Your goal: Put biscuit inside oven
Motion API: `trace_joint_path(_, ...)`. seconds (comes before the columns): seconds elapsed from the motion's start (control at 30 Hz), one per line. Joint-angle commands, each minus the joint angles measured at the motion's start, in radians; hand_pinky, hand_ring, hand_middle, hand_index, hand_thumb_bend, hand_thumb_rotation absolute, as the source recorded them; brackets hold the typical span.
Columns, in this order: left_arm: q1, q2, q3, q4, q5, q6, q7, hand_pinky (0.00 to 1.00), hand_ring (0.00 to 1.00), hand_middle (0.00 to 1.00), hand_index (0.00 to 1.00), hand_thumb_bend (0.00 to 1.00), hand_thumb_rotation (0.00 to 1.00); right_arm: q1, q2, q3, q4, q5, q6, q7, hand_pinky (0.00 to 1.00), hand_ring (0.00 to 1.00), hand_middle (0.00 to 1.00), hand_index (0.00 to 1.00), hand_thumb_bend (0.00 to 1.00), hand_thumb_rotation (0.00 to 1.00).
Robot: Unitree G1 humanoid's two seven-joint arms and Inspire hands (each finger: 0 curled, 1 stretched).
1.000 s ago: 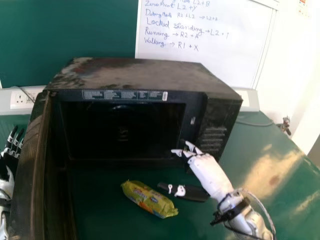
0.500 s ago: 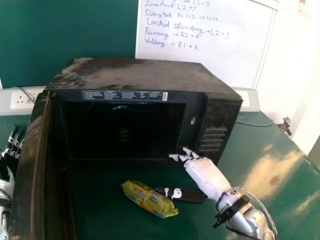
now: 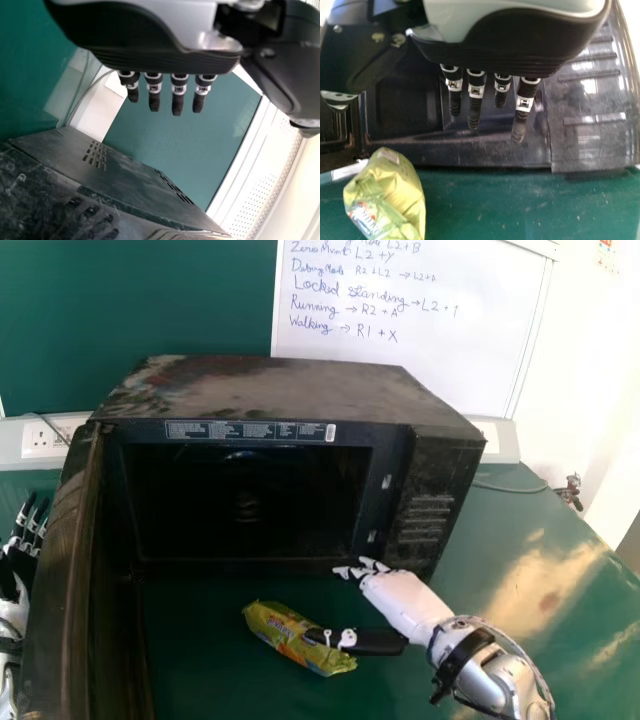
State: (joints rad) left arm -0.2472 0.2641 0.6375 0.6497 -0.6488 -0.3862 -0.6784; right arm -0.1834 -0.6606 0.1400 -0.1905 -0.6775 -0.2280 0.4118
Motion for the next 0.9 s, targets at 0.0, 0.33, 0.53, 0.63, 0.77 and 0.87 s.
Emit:
trace_joint_path(0.0,0.037,-0.039,-0.009,0.035,0.002,-0.004,0.003,0.18,0.47,0.65,0.84,0.16,0.00,-0.017,-0.005,0.013,-0.027,-0.006,0.013,0.023,0.69,0.86,0.87,0.95,1.00,0.71)
trace_joint_path(0.33,0.040,-0.041,-0.008,0.030,-0.001,-0.006,-0.005,0.11,0.44,0.64,0.84,0.14,0.00,-0.028,-0.004,0.044,-0.061,-0.012,0.034,0.079,0.69,0.87,0.88,0.96,1.00,0.62)
trace_joint_path(0.53,0.042,-0.043,-0.009,0.021,0.000,0.002,0.006,0.17,0.47,0.65,0.84,0.15,0.00,-0.029,-0.004,0.052,-0.065,-0.011,0.039,0.093,0.70,0.88,0.90,0.96,1.00,0.61)
trace_joint_path(0.63,0.040,-0.040,-0.008,0.030,0.000,-0.001,0.000,0.14,0.46,0.65,0.84,0.15,0.00,-0.032,-0.006,0.052,-0.069,-0.001,0.044,0.109,0.70,0.88,0.90,0.96,1.00,0.61)
trace_joint_path(0.77,0.038,-0.040,-0.007,0.031,-0.005,0.005,-0.002,0.16,0.47,0.66,0.84,0.15,0.00,-0.035,-0.008,0.052,-0.073,-0.012,0.049,0.117,0.70,0.89,0.91,0.97,1.00,0.62)
trace_joint_path(0.87,0.039,-0.041,-0.008,0.026,0.000,0.002,0.006,0.15,0.46,0.64,0.83,0.15,0.00,-0.037,-0.008,0.053,-0.073,-0.010,0.048,0.120,0.70,0.89,0.91,0.97,1.00,0.62)
